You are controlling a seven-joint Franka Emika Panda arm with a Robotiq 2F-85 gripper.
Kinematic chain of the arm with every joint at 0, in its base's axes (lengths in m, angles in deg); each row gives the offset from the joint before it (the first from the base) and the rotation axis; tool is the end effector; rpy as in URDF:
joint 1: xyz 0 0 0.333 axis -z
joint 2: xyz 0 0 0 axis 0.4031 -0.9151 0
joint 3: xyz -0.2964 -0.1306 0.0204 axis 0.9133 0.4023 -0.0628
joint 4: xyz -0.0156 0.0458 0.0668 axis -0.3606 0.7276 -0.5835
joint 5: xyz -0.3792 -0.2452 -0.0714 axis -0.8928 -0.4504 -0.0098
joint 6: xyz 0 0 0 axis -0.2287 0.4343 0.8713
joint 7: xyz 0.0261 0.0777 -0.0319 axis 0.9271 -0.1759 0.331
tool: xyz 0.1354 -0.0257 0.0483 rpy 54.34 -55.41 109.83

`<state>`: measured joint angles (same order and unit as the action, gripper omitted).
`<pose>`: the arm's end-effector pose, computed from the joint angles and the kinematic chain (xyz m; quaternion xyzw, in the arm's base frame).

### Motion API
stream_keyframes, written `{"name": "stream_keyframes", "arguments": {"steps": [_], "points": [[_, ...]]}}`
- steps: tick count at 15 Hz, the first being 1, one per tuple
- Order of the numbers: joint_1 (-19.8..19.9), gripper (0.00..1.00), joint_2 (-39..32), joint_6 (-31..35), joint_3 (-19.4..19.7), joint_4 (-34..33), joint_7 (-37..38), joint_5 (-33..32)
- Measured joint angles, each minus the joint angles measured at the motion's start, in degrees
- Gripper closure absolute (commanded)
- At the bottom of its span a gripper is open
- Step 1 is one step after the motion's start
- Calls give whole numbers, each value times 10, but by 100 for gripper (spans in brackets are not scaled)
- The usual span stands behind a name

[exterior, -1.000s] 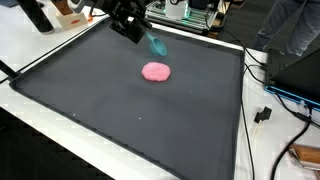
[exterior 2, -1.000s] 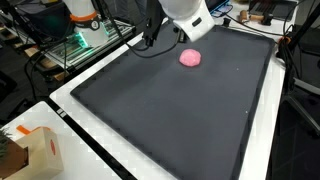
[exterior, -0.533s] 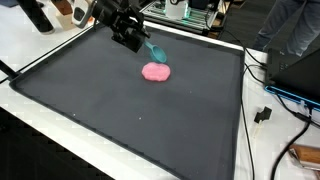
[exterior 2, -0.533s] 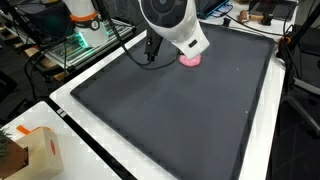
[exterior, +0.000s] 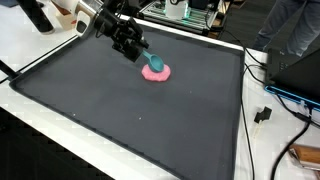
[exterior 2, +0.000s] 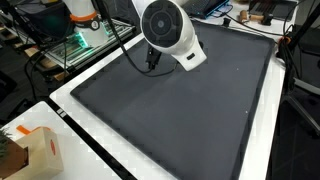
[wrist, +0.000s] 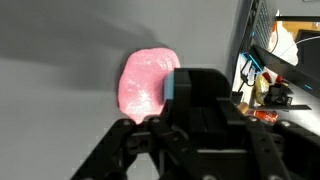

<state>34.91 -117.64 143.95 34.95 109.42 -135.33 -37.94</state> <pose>0.6397 -0.0268 0.1610 -0.8918 -0.1374 0.0456 0.4287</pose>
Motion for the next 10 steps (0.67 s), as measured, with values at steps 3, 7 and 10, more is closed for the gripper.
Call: {"name": "stream_keyframes", "arguments": {"steps": [3, 7, 10], "points": [[0, 75, -10, 2, 0, -6, 0, 0], [0, 75, -19, 7, 1, -9, 0, 0], [0, 75, -24, 8, 2, -11, 0, 0]]}}
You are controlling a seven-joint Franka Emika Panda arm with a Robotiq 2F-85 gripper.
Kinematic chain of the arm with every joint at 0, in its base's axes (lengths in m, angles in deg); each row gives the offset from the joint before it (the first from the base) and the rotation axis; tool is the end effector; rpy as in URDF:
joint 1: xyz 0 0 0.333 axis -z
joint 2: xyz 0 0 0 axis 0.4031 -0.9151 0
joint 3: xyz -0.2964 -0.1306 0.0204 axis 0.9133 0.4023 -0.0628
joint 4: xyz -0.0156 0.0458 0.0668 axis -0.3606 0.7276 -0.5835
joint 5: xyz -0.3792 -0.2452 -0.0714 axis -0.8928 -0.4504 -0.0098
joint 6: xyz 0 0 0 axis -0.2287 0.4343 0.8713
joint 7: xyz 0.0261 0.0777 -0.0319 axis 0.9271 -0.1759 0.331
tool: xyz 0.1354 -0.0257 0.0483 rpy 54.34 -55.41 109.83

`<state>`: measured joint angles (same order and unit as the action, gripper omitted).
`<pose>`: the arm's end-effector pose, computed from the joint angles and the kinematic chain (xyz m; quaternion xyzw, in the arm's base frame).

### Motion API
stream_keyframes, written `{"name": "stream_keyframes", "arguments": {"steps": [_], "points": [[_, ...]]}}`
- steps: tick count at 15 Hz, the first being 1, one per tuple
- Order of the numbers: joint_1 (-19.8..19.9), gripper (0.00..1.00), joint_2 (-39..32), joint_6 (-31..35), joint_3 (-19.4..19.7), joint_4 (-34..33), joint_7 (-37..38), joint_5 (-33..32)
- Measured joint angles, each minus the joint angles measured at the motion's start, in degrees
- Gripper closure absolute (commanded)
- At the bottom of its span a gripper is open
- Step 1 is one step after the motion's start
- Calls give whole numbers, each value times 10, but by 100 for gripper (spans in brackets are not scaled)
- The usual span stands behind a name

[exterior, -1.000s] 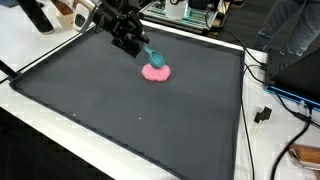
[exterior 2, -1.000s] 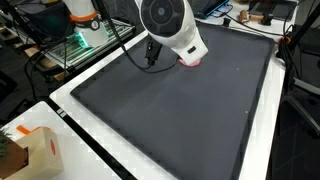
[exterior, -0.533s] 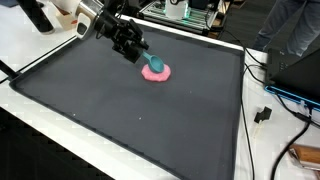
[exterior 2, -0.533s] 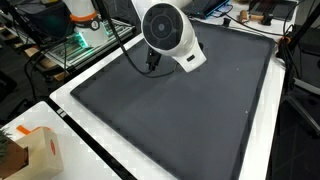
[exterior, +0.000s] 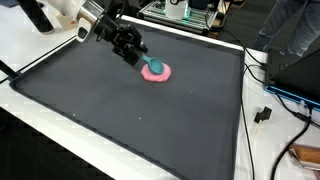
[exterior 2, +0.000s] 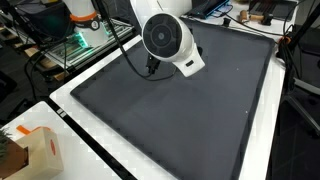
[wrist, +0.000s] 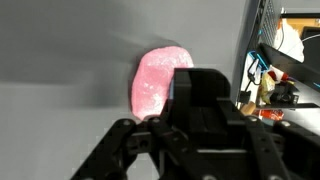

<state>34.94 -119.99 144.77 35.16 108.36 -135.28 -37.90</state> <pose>0.6416 -0.0310 0.1416 -0.8936 -0.1288 0.0500 0.4272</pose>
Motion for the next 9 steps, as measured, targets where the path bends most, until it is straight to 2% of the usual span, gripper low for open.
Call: {"name": "stream_keyframes", "arguments": {"steps": [9], "points": [[0, 75, -12, 1, 5, -6, 1, -1]]}}
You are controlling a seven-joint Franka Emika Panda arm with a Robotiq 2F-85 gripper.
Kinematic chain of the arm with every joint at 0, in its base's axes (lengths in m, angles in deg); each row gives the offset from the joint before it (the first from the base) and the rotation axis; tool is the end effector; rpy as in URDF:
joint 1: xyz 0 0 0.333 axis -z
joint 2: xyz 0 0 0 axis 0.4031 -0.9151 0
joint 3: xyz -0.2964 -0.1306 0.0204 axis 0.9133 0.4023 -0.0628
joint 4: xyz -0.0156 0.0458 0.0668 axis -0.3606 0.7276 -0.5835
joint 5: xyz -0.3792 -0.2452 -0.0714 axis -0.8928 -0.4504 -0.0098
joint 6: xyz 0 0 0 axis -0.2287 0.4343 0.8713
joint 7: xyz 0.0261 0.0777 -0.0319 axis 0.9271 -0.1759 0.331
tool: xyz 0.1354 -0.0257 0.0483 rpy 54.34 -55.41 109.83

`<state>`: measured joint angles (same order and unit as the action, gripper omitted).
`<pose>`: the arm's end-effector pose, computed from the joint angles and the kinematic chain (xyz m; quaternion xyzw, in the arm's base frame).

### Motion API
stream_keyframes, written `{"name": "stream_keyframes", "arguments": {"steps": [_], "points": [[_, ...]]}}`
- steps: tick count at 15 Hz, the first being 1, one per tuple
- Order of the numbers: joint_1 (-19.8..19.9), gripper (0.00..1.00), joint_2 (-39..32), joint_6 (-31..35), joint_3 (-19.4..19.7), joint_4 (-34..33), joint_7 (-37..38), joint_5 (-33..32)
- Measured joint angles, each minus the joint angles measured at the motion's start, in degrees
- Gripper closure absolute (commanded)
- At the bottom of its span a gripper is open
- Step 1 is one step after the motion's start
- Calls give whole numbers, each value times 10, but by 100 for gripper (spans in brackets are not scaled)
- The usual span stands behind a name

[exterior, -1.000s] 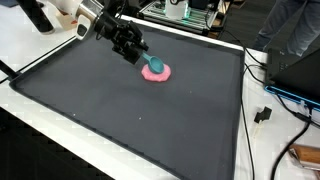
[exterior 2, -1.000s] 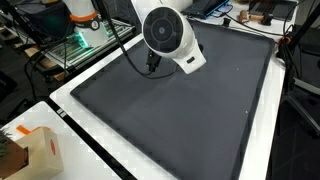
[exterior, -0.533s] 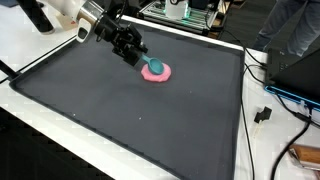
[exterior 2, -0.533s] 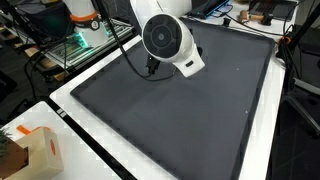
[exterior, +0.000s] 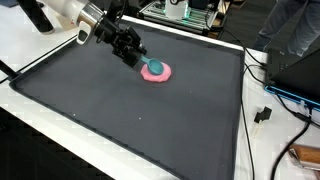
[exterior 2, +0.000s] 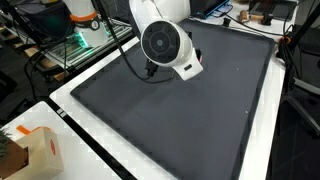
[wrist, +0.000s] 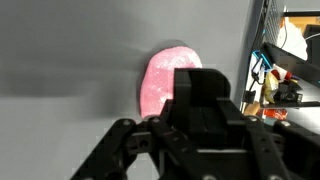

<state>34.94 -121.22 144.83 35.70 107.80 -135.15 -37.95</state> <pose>0.6410 -0.0372 0.1312 -0.8948 -0.1216 0.0544 0.4262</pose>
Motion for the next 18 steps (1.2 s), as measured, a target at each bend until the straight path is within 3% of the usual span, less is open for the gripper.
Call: {"name": "stream_keyframes", "arguments": {"steps": [18], "points": [[-1, 75, -7, -10, 1, -8, 5, -1]]}}
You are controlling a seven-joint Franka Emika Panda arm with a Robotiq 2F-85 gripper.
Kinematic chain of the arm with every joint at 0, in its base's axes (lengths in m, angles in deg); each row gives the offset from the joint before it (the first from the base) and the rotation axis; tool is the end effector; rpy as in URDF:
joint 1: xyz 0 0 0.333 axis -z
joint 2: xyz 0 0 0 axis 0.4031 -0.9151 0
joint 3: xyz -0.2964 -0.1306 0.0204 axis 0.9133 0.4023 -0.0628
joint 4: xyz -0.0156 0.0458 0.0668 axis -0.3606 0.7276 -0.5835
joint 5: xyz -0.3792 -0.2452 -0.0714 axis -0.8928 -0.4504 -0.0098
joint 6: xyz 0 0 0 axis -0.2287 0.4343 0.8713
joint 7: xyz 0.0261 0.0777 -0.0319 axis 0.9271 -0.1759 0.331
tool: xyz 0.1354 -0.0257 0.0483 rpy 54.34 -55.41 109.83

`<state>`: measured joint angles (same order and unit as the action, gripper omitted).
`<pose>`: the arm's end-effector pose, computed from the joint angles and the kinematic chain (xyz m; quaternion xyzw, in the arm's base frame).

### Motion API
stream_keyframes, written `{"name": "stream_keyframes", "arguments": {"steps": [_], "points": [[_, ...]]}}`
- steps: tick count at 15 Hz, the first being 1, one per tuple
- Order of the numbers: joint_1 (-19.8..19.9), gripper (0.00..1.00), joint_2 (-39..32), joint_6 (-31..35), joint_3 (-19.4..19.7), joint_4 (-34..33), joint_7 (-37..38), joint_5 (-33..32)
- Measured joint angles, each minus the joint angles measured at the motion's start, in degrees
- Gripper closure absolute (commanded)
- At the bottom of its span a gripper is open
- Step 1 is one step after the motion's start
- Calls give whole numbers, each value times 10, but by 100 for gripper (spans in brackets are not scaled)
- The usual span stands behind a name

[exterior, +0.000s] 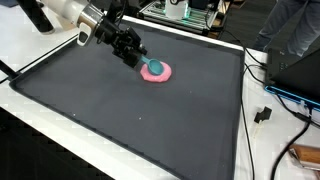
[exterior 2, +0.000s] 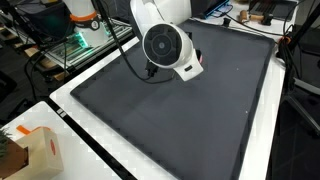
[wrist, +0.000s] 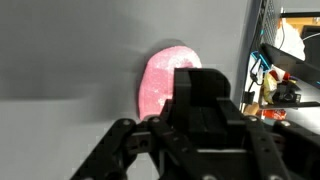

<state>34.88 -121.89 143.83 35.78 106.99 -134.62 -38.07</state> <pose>0.6422 -0.0363 0.1295 -0.8926 -0.1204 0.0617 0.4300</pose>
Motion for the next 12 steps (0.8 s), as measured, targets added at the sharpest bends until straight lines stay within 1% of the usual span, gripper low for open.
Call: {"name": "stream_keyframes", "arguments": {"steps": [5, 12], "points": [[-4, 75, 7, 0, -2, 0, -6, -8], [-27, 75, 43, 22, -7, 5, -8, -59]]}}
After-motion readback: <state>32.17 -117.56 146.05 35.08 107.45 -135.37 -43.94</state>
